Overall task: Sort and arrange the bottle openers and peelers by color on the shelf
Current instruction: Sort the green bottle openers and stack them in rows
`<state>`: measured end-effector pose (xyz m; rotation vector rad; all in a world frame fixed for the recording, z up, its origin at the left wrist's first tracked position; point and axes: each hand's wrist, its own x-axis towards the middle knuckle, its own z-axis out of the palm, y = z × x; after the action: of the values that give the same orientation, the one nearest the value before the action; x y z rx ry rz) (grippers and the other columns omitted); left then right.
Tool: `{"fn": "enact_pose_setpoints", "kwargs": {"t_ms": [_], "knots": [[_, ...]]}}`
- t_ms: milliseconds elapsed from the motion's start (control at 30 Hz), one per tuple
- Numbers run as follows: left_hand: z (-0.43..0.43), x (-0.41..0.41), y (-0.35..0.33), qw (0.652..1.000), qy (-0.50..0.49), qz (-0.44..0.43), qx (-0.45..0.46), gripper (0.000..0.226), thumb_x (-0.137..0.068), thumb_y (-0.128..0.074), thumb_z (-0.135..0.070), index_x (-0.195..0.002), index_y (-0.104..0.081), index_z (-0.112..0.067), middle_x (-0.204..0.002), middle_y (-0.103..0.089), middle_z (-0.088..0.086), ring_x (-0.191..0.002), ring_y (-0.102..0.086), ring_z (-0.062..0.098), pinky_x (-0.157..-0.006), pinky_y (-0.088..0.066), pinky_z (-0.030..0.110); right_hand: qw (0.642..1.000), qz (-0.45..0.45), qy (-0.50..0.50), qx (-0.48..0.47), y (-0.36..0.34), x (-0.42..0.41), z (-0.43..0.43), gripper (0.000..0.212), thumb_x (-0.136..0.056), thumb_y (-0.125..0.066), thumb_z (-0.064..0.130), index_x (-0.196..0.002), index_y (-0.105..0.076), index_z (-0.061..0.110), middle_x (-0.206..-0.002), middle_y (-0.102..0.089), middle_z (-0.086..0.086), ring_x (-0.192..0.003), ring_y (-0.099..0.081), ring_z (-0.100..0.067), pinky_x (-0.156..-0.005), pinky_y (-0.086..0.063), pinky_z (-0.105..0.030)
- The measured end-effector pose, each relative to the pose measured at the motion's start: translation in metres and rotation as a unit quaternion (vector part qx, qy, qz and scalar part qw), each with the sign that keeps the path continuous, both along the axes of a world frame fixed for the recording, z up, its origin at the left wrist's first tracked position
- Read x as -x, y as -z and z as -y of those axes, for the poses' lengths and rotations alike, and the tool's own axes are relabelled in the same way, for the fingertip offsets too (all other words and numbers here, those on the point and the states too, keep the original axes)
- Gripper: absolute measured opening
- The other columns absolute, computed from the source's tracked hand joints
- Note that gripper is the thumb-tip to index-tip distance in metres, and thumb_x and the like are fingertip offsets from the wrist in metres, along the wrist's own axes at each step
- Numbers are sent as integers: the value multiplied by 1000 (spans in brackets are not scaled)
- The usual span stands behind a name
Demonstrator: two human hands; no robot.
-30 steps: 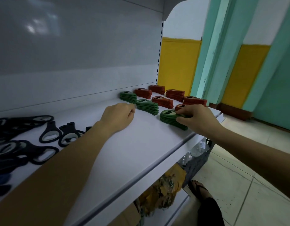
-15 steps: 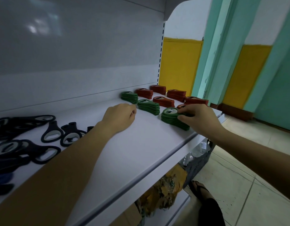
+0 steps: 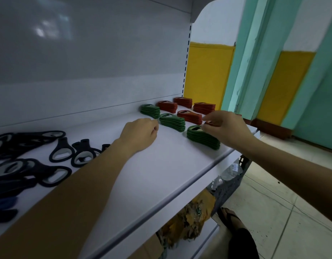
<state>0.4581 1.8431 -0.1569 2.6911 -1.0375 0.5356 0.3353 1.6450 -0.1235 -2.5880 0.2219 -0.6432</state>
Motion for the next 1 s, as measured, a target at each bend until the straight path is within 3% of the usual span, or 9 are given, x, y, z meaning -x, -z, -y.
{"fn": "enact_pose_setpoints", "kwargs": {"t_ms": [67,200,333,433,567,667,800,1000], "knots": [[0,1,0,1000,-1,-2,3,24,-96,-39,-21,-108,-59,-17,-103,-60,2,-90,-54,21,-68,-35,28,1000,1,-11,18,-10,-15,-9,28,-89,-60,26,-115,-63,17,-109,-65,-1,-89,-64,-19,-75,-55,-29],[-2,2,1,1000,-1,-3,6,25,-96,-38,-21,-108,-59,-17,-103,-59,2,-92,-54,21,-68,-36,28,998,-25,-42,28,-22,-60,-27,25,-88,-60,22,-113,-64,16,-120,-62,-7,-97,-61,-20,-84,-52,-31],[-2,1,2,1000,2,-7,12,24,-96,-38,-22,-108,-59,-17,-104,-60,3,-94,-55,21,-67,-35,28,984,-115,-61,120,-23,-99,-36,35,-87,-62,28,-119,-60,15,-121,-59,-7,-100,-57,-21,-78,-45,-27],[-2,0,3,1000,0,-13,17,24,-96,-38,-23,-107,-58,-17,-104,-59,4,-95,-54,22,-68,-36,29,975,-164,-59,136,-20,-117,-38,47,-86,-63,33,-128,-52,16,-125,-54,-8,-97,-51,-19,-74,-38,-25],[-2,-3,5,1000,3,-17,21,23,-96,-39,-23,-107,-58,-17,-104,-58,3,-96,-54,22,-69,-39,32,972,-195,-81,102,-19,-130,-41,61,-84,-66,33,-138,-41,19,-138,-45,-7,-120,-46,-24,-85,-35,-24],[-2,-5,6,999,7,-19,27,23,-96,-39,-24,-107,-58,-17,-105,-58,3,-96,-53,21,-68,-38,31,959,-241,-99,106,-22,-137,-45,59,-85,-65,31,-138,-42,20,-145,-38,-6,-128,-40,-25,-99,-33,-29],[-1,-5,6,999,7,-21,28,23,-96,-39,-24,-107,-59,-17,-106,-57,3,-98,-52,21,-70,-39,32,950,-267,-114,116,-23,-146,-46,45,-85,-66,27,-127,-54,20,-141,-41,-4,-124,-43,-23,-93,-33,-26],[-1,-5,5,999,4,-27,23,24,-97,-38,-23,-108,-58,-16,-107,-55,3,-99,-50,21,-70,-39,32,950,-263,-105,129,-23,-150,-45,40,-84,-66,26,-123,-58,21,-133,-47,-4,-111,-47,-21,-85,-36,-25]]}}
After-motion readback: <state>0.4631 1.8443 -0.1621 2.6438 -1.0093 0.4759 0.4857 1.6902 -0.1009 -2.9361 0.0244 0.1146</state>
